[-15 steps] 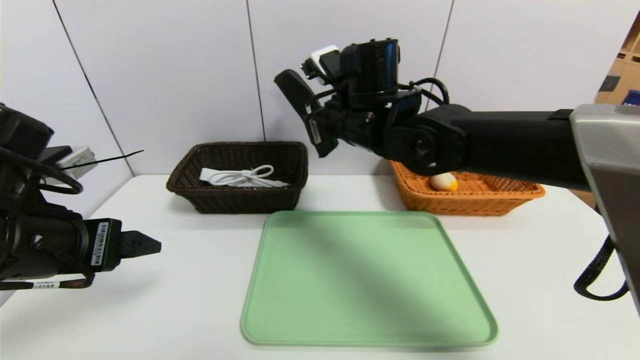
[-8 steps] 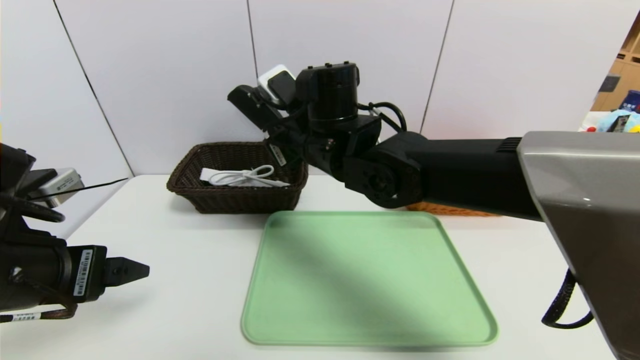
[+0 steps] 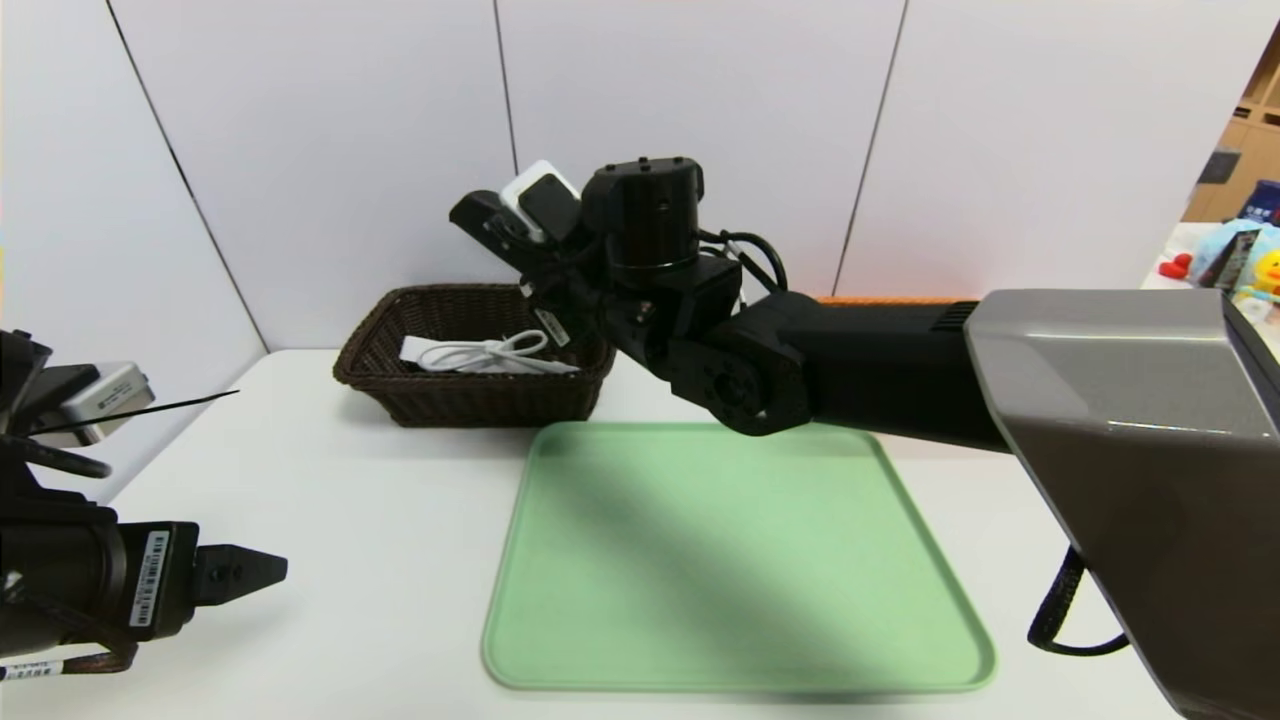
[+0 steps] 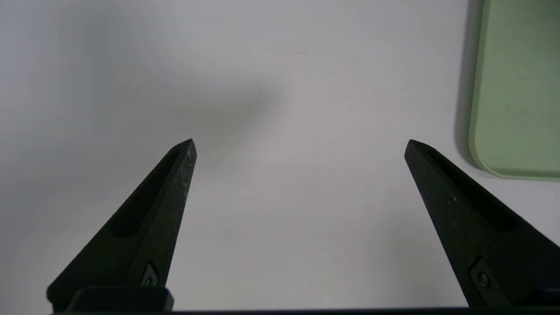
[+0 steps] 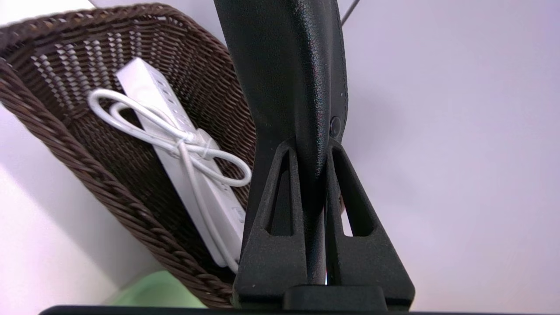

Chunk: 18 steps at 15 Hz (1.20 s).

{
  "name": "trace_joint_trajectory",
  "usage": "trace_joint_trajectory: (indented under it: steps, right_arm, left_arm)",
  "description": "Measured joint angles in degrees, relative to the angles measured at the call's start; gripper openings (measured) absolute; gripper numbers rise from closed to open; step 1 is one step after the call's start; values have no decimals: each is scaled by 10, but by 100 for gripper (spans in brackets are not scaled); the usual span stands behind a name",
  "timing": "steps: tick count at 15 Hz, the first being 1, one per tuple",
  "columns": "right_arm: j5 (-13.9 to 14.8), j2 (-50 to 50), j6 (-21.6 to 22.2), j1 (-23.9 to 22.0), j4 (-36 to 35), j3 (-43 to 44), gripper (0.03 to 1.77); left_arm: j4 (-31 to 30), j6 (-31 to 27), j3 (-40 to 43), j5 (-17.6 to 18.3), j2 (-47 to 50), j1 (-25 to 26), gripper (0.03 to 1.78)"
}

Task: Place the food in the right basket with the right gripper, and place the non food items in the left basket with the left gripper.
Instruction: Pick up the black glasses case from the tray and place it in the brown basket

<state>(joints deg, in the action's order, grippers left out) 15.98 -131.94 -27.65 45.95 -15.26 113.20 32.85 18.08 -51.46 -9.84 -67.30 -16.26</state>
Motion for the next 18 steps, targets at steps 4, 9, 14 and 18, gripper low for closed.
trace_joint_trajectory:
  steps: [4, 9, 14, 18]
  right_arm:
    - [-2, -6, -42, -3, -23, 0, 18]
    - [-3, -15, -54, -8, -23, 0, 17]
    - [-3, -23, -60, -6, -40, 1, 17]
    - [-5, -26, -61, 0, -55, 1, 78]
  left_arm:
    - [0, 0, 11, 1, 0, 0, 169]
    - [0, 0, 14, 1, -4, 0, 169]
    - [0, 0, 17, 1, -5, 0, 169]
    - [0, 0, 19, 1, -4, 0, 169]
